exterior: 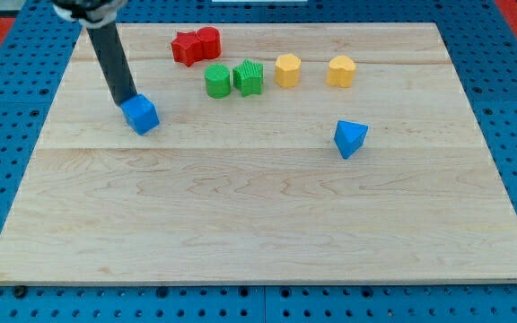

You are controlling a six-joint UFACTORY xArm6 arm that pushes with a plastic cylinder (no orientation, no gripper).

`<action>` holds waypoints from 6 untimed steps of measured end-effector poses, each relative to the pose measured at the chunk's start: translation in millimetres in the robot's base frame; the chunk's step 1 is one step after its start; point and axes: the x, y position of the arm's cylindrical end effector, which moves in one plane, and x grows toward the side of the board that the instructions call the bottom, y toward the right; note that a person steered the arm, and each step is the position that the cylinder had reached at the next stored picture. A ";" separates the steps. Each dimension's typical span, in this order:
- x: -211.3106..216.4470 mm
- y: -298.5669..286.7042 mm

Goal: Push the blue cube to the center of the board

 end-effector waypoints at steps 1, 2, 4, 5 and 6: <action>36.9 12.9; 65.8 -9.4; 51.9 -5.3; 51.9 41.5; 58.7 107.6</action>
